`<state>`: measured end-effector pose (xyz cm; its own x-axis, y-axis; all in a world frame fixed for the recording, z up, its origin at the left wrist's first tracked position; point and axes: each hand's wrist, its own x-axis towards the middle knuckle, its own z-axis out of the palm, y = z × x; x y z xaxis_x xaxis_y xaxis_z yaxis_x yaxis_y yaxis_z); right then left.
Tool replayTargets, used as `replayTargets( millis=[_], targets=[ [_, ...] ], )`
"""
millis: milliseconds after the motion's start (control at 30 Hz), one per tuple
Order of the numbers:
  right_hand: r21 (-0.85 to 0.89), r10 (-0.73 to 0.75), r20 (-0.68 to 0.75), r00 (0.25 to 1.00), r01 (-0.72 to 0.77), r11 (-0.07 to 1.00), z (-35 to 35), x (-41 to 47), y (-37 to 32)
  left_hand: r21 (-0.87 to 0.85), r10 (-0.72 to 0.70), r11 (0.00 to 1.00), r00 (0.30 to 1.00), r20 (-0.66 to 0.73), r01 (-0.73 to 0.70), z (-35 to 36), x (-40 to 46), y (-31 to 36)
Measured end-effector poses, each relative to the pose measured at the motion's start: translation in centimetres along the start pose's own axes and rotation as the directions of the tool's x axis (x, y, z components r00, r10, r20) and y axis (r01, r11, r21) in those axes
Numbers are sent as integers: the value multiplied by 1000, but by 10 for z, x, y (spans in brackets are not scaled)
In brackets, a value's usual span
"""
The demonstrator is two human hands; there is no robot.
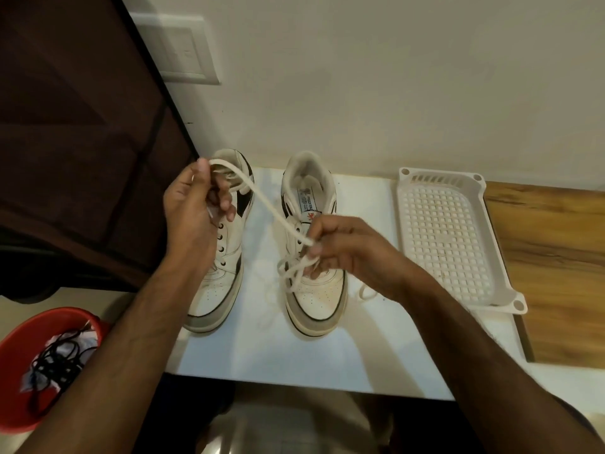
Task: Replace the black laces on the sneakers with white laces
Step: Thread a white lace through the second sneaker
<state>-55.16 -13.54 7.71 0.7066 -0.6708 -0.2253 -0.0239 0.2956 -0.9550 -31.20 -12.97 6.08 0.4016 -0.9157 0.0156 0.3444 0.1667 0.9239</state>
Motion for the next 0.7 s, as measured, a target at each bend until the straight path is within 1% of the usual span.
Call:
replayTargets(
  millis=[33,67,100,133,167,200,267,300,333,400,500,633,700],
  targets=[
    [-177,44,82,996,-28,984,2,-1,4,51,32,998,999,-7,-32,-1,0,0],
    [-343,73,120,990,-28,939,2,-2,7,116,62,991,998,-4,-61,-1,0,-1],
    [-470,78,111,991,-17,883,3,-3,9,188,89,978,996,7,-89,0,-1,-1],
    [-545,59,58,997,-18,838,2,-3,10,253,115,960,993,33,-119,1,-2,-1],
    [-573,20,-26,999,-31,819,2,-3,8,305,138,940,987,78,-155,3,-4,-1],
    [-572,-36,-123,992,-42,819,0,-4,6,342,155,919,978,143,-196,6,-5,-2],
    [-553,-171,-305,937,-27,833,-4,-4,2,398,154,882,953,262,-252,12,-10,-4],
    [-536,-225,-363,904,-4,844,-5,-2,1,422,137,869,945,298,-259,15,-13,-5],
    [-501,-247,-390,887,20,865,-4,-1,0,439,118,861,940,319,-256,19,-16,-7],
    [-431,-206,-377,903,26,902,2,3,2,443,85,864,936,342,-240,28,-23,-11],
    [-460,-192,-322,927,24,888,11,8,10,427,50,878,928,370,-218,37,-30,-16],
    [-441,-230,-341,912,61,896,3,9,9,406,-13,898,915,404,-167,38,-30,-14],
    [-391,-250,-379,891,90,916,-6,5,5,421,-43,896,916,398,-140,35,-27,-11]
  ],
)
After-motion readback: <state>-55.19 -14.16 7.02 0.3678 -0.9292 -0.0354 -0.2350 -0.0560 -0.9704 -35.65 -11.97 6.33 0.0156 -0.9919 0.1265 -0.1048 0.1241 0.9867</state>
